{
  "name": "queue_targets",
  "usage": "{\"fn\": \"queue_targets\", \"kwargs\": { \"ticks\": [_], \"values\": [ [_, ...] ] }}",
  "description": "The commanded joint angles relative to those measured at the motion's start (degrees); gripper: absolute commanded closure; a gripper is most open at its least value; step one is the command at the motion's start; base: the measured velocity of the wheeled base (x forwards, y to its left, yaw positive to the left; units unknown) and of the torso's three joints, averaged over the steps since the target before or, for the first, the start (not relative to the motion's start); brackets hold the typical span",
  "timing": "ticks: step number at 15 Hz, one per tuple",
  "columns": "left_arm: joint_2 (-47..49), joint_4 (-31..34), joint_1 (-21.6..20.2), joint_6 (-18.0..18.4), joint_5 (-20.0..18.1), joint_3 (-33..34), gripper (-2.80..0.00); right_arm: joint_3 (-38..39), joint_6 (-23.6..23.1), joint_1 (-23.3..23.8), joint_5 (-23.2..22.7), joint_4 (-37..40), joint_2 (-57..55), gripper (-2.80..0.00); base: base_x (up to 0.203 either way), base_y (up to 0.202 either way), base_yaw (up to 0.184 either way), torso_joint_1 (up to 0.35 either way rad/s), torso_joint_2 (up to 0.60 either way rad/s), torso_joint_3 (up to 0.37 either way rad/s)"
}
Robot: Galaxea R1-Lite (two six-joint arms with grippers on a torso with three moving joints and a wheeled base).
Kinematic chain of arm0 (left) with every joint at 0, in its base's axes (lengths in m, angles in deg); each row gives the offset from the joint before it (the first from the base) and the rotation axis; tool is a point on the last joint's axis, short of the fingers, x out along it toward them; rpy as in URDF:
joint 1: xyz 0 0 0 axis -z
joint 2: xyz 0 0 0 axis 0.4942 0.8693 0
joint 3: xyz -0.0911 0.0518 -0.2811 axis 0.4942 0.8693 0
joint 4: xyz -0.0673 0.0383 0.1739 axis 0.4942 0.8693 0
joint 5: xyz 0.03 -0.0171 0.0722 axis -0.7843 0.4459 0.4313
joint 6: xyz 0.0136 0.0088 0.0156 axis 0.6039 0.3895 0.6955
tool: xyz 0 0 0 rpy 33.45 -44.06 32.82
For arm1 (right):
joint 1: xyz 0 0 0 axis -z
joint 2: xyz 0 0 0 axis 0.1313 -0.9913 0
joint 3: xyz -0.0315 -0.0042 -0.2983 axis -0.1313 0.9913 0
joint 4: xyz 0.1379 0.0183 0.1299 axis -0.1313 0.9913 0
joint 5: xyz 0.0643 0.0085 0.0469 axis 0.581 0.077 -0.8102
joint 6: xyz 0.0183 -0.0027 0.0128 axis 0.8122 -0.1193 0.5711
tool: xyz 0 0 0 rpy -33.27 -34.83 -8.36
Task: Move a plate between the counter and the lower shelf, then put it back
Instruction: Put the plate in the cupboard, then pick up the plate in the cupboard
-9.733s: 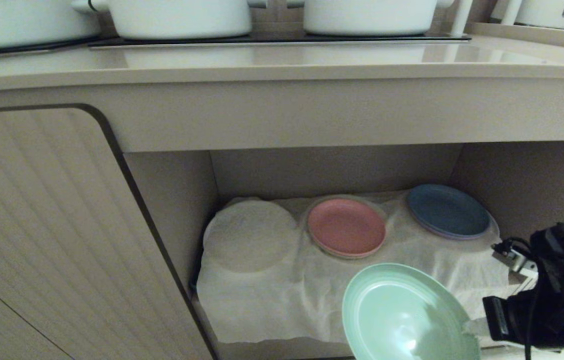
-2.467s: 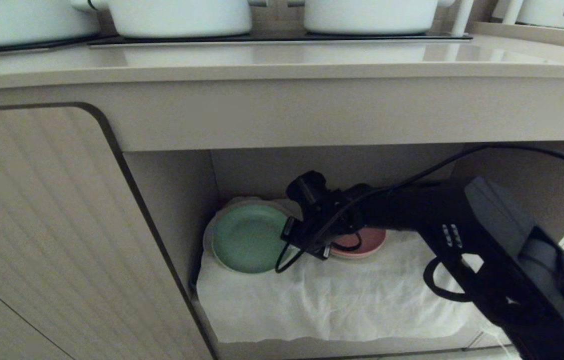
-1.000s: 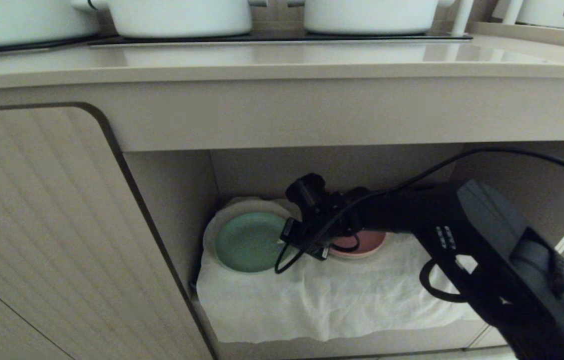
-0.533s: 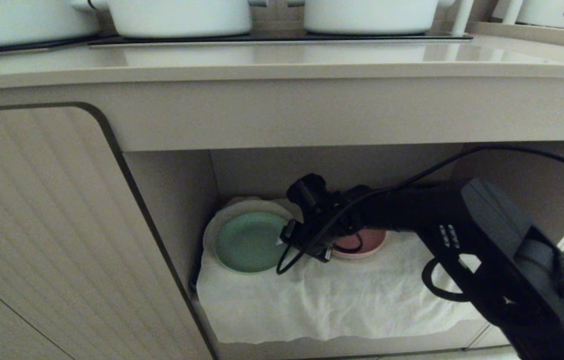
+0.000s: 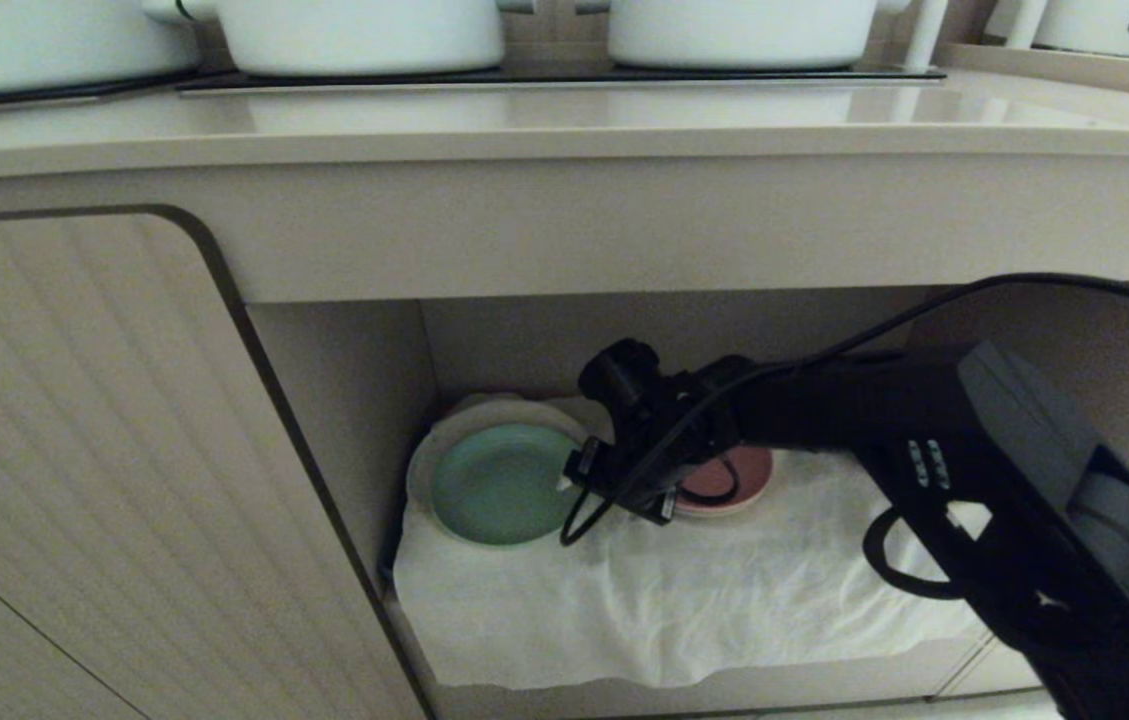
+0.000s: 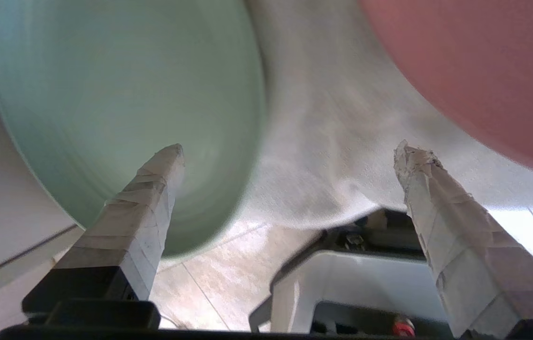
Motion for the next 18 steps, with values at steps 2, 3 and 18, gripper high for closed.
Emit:
{"fn": "queue_targets", "kwargs": {
  "ticks": [2, 3, 18],
  "values": [
    [0.0, 0.0, 0.0, 0.0, 0.0, 0.0, 0.0, 0.1, 0.3, 0.0, 0.0, 3.4, 1.5, -2.8, 0.0, 0.0, 0.0, 0.0, 0.0, 0.0],
    [0.0, 0.0, 0.0, 0.0, 0.0, 0.0, 0.0, 0.1, 0.3, 0.0, -0.1, 4.5, 2.0, -2.8, 0.0, 0.0, 0.0, 0.0, 0.0, 0.0],
    [0.0, 0.0, 0.0, 0.0, 0.0, 0.0, 0.0, 12.0, -10.8, 0.1, -1.9, 21.2, 13.4, -2.8, 0.0, 0.0, 0.0, 0.0, 0.0, 0.0]
  ]
}}
